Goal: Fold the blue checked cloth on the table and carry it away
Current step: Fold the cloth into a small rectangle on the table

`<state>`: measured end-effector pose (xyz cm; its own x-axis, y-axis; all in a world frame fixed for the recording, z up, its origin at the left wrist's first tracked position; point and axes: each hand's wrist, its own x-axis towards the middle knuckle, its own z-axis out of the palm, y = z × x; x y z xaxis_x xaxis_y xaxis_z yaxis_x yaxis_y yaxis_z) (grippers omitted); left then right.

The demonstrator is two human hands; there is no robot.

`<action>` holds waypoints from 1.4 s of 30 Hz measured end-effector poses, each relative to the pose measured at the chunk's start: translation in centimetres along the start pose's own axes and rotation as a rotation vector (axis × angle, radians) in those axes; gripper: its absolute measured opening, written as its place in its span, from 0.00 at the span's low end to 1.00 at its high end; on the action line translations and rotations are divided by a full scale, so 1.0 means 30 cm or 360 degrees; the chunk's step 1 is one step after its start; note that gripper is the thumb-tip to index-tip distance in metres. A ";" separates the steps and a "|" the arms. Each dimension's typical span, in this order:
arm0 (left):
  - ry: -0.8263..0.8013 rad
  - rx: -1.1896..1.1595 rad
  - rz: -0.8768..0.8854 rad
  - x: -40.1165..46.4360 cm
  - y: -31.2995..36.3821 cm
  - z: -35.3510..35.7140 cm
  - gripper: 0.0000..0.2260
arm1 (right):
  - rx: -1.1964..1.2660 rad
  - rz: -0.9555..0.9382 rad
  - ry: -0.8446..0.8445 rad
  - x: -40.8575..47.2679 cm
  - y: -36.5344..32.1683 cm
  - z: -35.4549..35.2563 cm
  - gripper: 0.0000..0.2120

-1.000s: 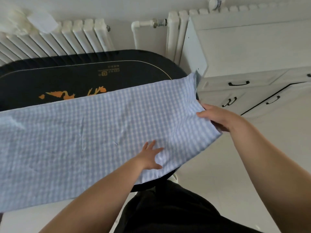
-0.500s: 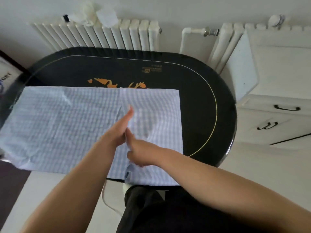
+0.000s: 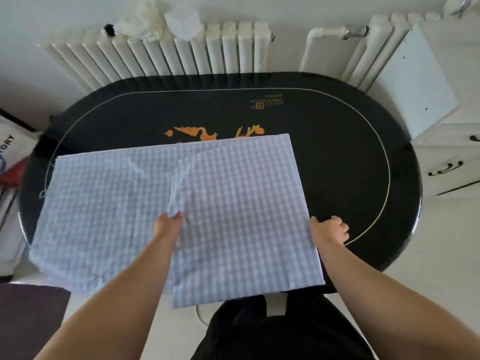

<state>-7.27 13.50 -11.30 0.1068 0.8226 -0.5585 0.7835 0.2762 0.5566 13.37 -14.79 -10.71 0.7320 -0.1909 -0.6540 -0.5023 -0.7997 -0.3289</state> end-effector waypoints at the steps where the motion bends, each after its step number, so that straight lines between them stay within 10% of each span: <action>1: -0.0055 -0.0067 -0.0092 0.019 -0.008 0.004 0.17 | 0.0080 0.0069 -0.0057 0.001 0.012 0.014 0.28; 12: -0.0017 -0.0138 -0.0269 0.050 -0.051 0.073 0.20 | 0.0073 -0.0051 -0.0436 -0.010 0.009 -0.011 0.18; 23: -0.0317 -0.0556 -0.0265 -0.026 0.119 0.323 0.21 | 0.0205 -0.0776 0.0331 0.136 -0.203 -0.226 0.13; 30: -0.0760 -0.0636 -0.0231 -0.002 0.230 0.566 0.24 | -0.0099 -0.0536 0.0494 0.332 -0.188 -0.359 0.21; 37: -0.0257 0.0167 0.0624 -0.207 0.354 0.373 0.11 | -0.0574 -0.1135 -0.0373 0.102 -0.135 -0.103 0.26; 42: 0.0209 0.0296 0.0922 -0.198 0.367 0.018 0.16 | -0.0423 -0.2069 -0.0237 -0.141 -0.185 0.021 0.14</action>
<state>1.04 11.39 -2.18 0.4798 0.8704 -0.1108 0.7153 -0.3149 0.6238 12.79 -9.18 -6.54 0.5419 0.8394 -0.0418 0.6341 -0.4410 -0.6352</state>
